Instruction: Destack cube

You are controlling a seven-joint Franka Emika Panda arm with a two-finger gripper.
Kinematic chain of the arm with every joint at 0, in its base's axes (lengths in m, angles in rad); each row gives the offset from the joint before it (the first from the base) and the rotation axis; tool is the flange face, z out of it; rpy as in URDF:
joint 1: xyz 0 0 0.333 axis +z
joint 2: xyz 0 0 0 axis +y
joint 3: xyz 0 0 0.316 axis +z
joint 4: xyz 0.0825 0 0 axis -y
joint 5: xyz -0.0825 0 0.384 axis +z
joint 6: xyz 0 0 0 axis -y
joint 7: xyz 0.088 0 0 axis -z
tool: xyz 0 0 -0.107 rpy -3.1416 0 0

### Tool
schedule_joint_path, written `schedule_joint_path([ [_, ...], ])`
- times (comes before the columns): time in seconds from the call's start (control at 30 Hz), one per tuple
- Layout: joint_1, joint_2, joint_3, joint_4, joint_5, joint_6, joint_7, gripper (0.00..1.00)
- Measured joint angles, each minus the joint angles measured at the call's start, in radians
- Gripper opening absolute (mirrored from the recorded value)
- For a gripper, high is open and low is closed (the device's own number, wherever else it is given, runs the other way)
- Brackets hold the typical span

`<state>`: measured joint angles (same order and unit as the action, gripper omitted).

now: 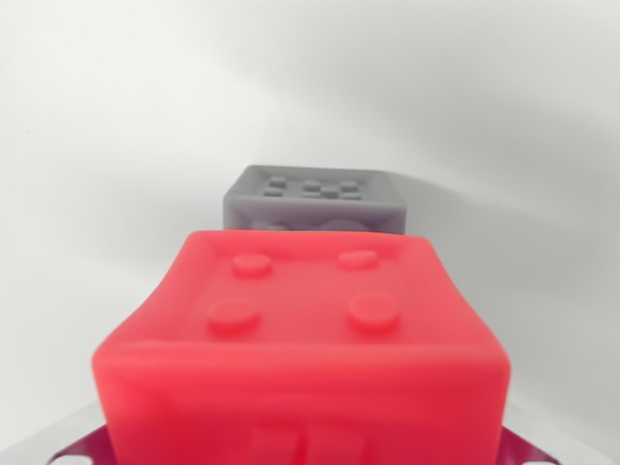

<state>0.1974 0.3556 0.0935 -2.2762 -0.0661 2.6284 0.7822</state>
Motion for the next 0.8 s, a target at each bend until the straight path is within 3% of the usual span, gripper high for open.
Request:
schedule_joint_path([
  [0.8,-0.001,-0.129,0.005,-0.002,0.026,-0.123,-0.018,0.00],
])
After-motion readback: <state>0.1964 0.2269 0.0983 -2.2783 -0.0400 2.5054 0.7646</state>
